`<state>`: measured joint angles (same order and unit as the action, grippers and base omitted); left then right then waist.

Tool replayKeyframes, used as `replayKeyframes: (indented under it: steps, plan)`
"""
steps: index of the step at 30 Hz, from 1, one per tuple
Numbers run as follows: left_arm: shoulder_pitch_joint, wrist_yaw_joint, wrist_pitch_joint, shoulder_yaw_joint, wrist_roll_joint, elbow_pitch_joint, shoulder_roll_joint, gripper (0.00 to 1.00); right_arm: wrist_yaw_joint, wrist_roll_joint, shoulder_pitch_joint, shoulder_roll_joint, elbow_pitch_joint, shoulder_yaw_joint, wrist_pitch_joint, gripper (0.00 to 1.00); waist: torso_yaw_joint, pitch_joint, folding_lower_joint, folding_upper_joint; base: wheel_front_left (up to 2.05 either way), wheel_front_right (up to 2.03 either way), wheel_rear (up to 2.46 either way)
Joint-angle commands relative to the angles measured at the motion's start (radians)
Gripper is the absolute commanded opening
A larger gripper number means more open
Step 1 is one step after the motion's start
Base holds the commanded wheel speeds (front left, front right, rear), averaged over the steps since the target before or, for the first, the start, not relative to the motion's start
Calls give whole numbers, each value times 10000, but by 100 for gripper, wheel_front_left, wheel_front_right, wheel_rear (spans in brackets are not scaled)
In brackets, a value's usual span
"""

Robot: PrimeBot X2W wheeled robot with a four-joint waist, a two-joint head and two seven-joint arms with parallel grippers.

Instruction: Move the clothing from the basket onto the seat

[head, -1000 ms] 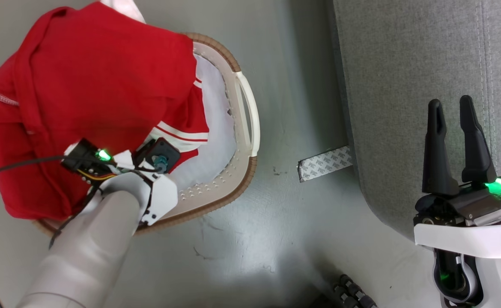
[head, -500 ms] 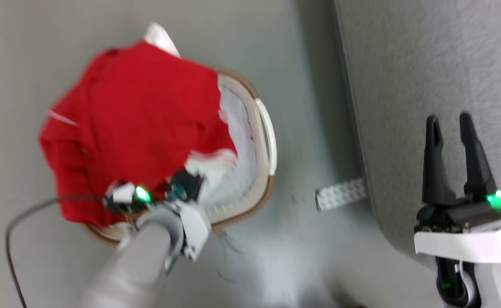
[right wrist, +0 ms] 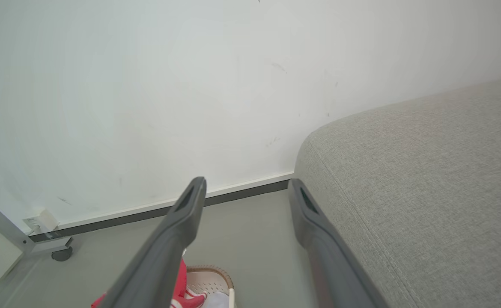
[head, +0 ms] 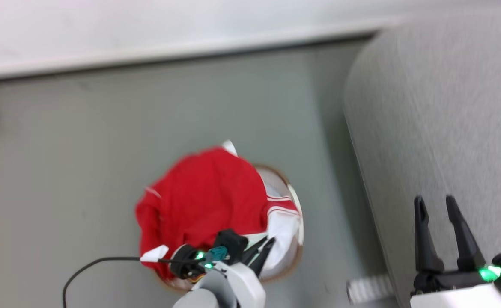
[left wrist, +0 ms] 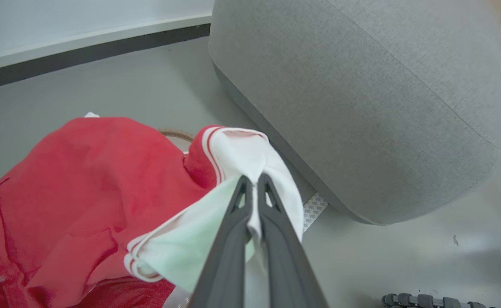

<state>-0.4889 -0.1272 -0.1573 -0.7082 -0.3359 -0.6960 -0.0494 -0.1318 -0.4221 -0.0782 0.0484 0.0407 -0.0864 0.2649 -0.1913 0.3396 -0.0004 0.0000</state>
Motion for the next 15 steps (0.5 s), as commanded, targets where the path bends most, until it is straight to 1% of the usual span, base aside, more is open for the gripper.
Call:
replayKeyframes:
  steps: [1, 5, 11, 15]
  plan:
    - [236, 46, 75, -18, -128, 307, -24, 0, 21, 79, 240, 38, 64, 45, -6, 100, 768, -1608, 4, 0, 0, 0, 0]
    - [464, 336, 522, 80, -331, 1671, -111, 0, 21, 210, 644, 37, 154, 40, -7, 100, 875, -2372, 4, 0, 0, 0, 0]
    - [625, 672, 1375, 303, -493, 3861, -620, 0, 21, 478, 1111, 37, 219, -35, -7, 100, 874, -3219, 4, 0, 0, 0, 0]
    - [529, 886, 2031, 478, -535, 5228, -1039, 0, 21, 925, 1218, 36, 100, -193, -7, 100, 844, -3489, 4, 0, 0, 0, 0]
